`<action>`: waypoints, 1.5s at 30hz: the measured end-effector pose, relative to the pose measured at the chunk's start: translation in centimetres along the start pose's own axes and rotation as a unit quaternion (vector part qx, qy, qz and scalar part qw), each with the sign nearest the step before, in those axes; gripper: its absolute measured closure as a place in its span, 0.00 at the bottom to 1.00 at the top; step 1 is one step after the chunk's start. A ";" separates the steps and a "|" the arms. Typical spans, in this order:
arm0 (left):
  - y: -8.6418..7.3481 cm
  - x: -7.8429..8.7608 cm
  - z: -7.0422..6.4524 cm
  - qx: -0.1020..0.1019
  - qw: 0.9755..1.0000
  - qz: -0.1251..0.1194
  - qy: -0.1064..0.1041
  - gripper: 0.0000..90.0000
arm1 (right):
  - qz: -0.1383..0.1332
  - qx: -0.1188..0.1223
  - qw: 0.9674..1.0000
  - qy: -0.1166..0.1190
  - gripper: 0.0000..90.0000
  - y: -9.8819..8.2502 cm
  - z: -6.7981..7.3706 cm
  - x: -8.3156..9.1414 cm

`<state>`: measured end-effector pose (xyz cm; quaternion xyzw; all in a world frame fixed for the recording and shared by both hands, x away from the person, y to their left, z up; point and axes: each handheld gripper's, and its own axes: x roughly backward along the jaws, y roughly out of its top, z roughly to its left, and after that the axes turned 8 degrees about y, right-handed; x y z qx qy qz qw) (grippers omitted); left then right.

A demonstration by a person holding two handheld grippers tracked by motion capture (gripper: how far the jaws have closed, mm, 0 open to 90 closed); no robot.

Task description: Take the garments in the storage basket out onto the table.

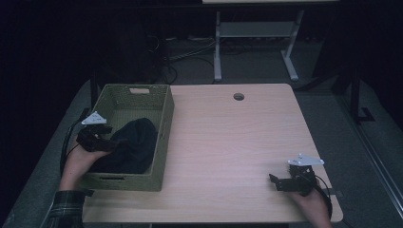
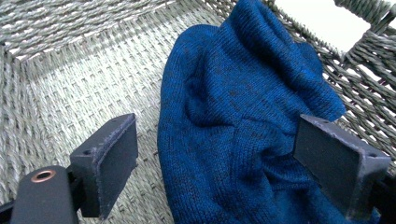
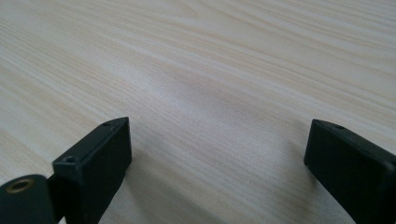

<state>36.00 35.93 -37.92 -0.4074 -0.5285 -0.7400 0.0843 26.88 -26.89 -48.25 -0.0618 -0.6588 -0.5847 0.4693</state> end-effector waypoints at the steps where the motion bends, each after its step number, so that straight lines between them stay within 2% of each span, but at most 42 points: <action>1: -0.1 -0.1 0.0 0.002 1.000 0.001 0.000 0.15 | 0.000 0.000 1.000 0.000 0.08 0.0 0.0 0.0; 5: -0.3 -0.5 0.1 0.007 1.000 0.008 0.000 0.15 | 0.000 0.000 1.000 0.000 0.08 0.0 0.0 0.0; 12: -0.5 -1.0 -0.1 0.003 1.000 0.026 0.000 0.15 | 0.000 0.000 1.000 0.000 0.08 0.0 0.0 0.0; 16: -0.5 -1.5 -0.2 -0.003 0.999 0.046 -0.003 0.15 | 0.000 -0.001 1.000 0.000 0.08 0.0 0.0 0.0; 20: -0.6 -1.9 -0.4 -0.010 0.998 0.065 -0.005 0.15 | 0.000 0.000 1.000 0.000 0.08 0.0 0.0 0.0; 27: -0.6 -2.8 -0.6 -0.019 0.994 0.106 -0.016 0.15 | 0.000 0.000 1.000 0.000 0.08 0.0 0.0 0.0; 32: -0.7 -3.0 -0.7 -0.019 0.993 0.112 -0.022 0.15 | 0.000 0.000 1.000 0.000 0.08 0.0 0.0 0.0; 36: -0.5 -3.0 -0.8 -0.019 0.993 0.108 -0.040 0.15 | 0.000 0.000 1.000 0.000 0.08 0.0 0.0 0.0; 40: -0.5 -3.2 -0.8 -0.017 0.992 0.115 -0.039 0.16 | 0.000 0.000 1.000 0.000 0.08 0.0 0.0 0.0; 45: -0.4 -3.2 -0.9 -0.019 0.991 0.120 -0.055 0.31 | 0.000 0.000 1.000 0.000 0.08 0.0 0.0 0.0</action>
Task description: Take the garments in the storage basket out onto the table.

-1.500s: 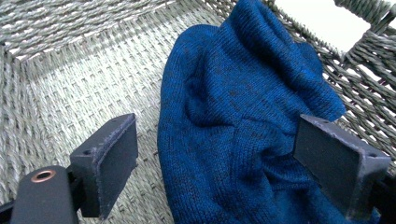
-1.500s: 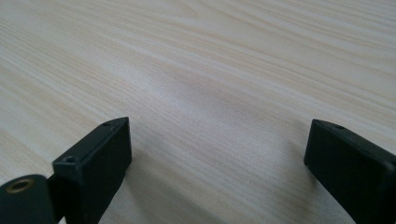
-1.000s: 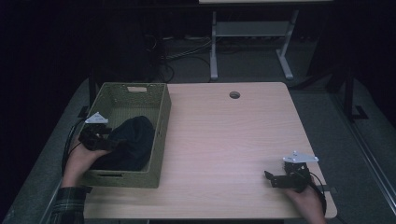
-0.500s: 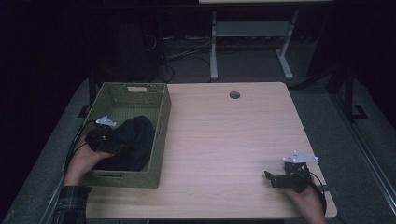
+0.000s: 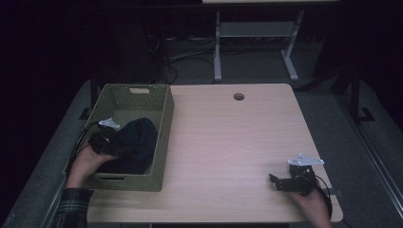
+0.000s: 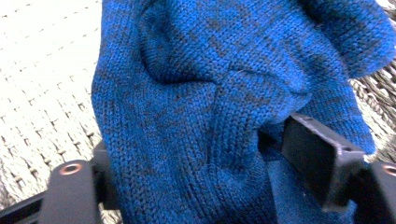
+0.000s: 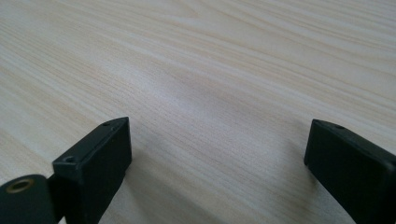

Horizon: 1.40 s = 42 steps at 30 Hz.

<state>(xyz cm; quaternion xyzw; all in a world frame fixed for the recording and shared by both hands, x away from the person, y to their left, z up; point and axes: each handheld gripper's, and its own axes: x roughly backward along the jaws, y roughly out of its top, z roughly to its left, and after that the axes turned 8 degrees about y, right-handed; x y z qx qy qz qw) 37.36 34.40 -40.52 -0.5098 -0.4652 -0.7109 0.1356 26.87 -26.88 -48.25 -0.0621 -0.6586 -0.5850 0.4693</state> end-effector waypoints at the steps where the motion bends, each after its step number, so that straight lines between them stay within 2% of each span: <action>1: 0.0 0.0 0.0 -0.001 1.000 0.002 -0.003 0.34 | 0.000 0.000 1.000 0.000 0.08 0.0 0.0 0.0; 4: 0.1 0.1 0.0 0.001 1.000 0.004 -0.015 0.46 | 0.000 0.000 1.000 0.000 0.08 0.0 0.0 0.0; 10: 0.1 0.3 -0.2 0.001 1.000 0.012 -0.016 0.71 | 0.000 0.000 1.000 0.000 0.08 0.0 0.0 0.0; 14: 0.1 0.4 -0.2 0.000 1.000 0.019 -0.015 0.80 | 0.000 0.000 1.000 0.000 0.08 0.0 0.0 0.0; 18: 0.1 0.8 -0.1 0.004 1.000 0.006 -0.009 0.84 | 0.000 0.000 1.000 0.000 0.08 0.0 0.0 0.0; 29: 0.3 2.5 0.1 0.008 0.999 -0.036 -0.013 0.85 | 0.000 0.001 1.000 0.000 0.08 0.0 0.0 0.0; 33: 0.5 3.6 0.2 0.015 0.998 -0.060 -0.012 0.86 | 0.000 0.000 1.000 0.000 0.08 0.0 0.0 0.0; 42: 1.3 5.7 0.0 0.007 0.996 -0.094 -0.002 0.86 | 0.000 0.000 1.000 0.000 0.08 0.0 0.0 0.0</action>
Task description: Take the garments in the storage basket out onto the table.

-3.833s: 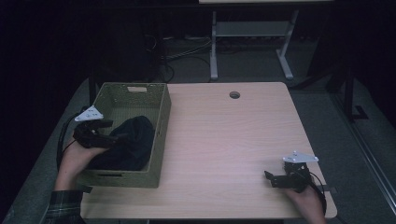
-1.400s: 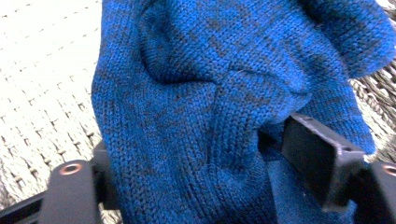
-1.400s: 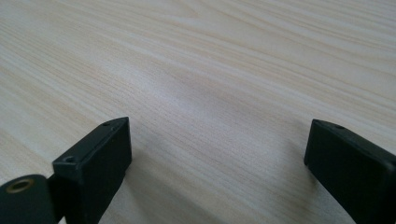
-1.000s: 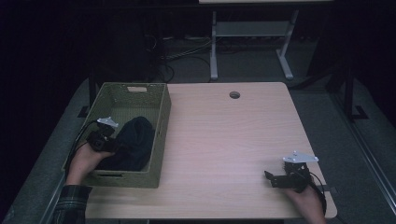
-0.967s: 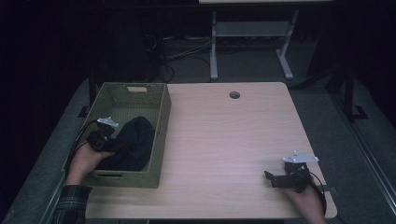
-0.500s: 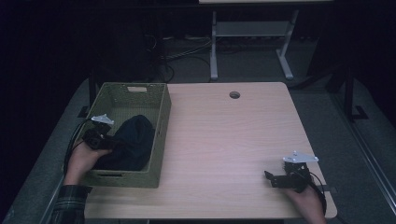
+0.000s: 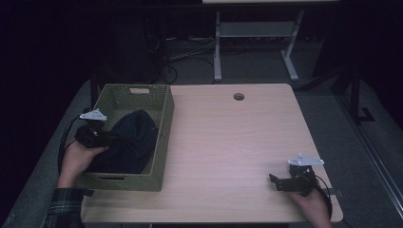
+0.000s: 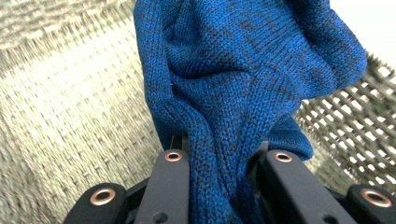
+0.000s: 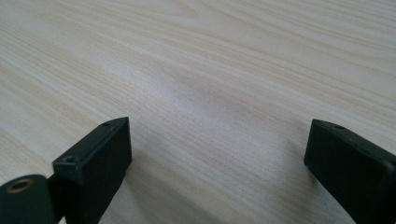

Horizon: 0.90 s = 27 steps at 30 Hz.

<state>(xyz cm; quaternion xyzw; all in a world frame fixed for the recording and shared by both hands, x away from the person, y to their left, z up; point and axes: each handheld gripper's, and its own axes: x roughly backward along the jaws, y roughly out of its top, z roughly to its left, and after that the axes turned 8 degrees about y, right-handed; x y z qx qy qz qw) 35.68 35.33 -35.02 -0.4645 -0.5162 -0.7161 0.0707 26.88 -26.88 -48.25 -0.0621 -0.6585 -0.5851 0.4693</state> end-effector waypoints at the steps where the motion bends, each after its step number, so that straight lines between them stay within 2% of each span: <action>1: 0.1 0.2 -0.1 0.003 1.000 -0.003 0.001 0.86 | 0.000 0.000 1.000 0.000 0.08 0.0 0.0 0.0; 8: 0.8 1.7 0.1 0.005 0.999 -0.034 0.003 0.86 | 0.000 0.000 1.000 0.000 0.08 0.0 0.0 0.0; 16: 1.8 3.0 -0.1 -0.004 0.999 -0.043 0.017 0.86 | 0.000 0.000 1.000 0.001 0.08 0.0 0.0 0.0; 27: 3.3 4.7 -0.2 -0.011 0.997 -0.066 0.024 0.86 | 0.000 0.000 1.000 0.000 0.08 0.0 0.0 0.0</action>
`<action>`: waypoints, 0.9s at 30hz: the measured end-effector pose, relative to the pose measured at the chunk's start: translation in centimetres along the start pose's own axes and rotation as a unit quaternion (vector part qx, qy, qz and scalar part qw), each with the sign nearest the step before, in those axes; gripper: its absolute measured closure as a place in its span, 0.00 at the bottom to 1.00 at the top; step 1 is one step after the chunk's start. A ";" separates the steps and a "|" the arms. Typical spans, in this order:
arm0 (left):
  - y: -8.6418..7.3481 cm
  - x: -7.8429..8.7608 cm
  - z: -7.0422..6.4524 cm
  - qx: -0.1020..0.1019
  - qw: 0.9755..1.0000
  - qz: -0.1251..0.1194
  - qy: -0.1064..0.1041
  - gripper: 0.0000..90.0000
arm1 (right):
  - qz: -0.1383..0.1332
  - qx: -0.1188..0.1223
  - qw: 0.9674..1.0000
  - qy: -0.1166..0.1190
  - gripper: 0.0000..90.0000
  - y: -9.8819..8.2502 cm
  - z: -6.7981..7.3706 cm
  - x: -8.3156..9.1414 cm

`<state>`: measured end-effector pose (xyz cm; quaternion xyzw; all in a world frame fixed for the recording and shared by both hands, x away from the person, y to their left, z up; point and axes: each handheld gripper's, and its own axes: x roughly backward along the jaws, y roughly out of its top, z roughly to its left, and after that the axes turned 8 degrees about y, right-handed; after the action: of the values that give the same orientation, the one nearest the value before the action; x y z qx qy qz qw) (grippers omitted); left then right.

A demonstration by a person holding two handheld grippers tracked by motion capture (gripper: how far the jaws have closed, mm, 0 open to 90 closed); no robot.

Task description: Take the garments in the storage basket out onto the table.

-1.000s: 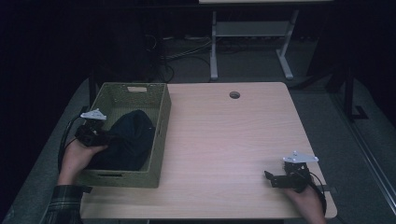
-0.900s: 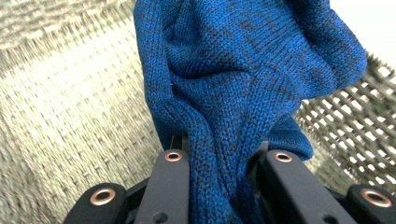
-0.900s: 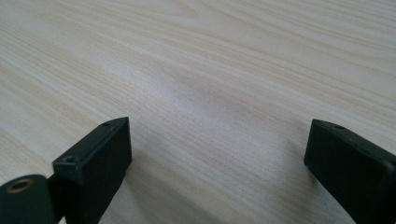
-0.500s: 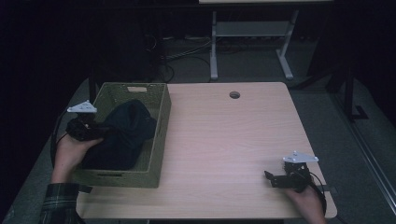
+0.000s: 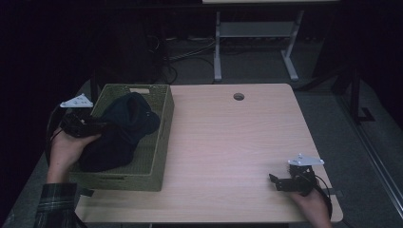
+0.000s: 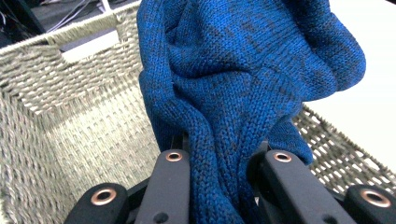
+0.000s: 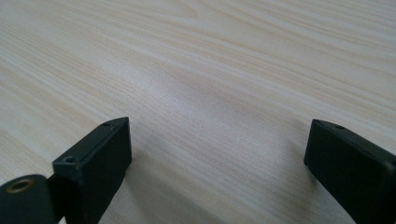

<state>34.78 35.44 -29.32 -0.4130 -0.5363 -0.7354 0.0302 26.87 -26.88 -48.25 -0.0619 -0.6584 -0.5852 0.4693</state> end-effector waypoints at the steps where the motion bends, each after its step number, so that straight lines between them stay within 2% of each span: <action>1: 0.1 0.1 0.0 0.002 1.000 -0.003 0.000 0.86 | 0.000 0.001 1.000 0.000 0.08 0.0 0.0 0.0; 13: 2.1 1.3 -0.7 0.001 0.999 -0.035 -0.012 0.86 | -0.001 0.000 1.000 0.000 0.08 0.0 0.0 0.0; 20: 3.2 2.0 -1.3 -0.007 0.999 -0.044 -0.014 0.86 | 0.000 0.000 1.000 0.001 0.08 0.0 0.0 0.0; 27: 4.3 2.1 -2.1 -0.011 0.998 -0.055 -0.030 0.86 | 0.000 0.000 1.000 0.001 0.08 0.0 0.0 0.0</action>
<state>34.25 32.78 -24.89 -0.4050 -0.5512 -0.7288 -0.0308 26.86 -26.88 -48.24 -0.0616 -0.6580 -0.5856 0.4694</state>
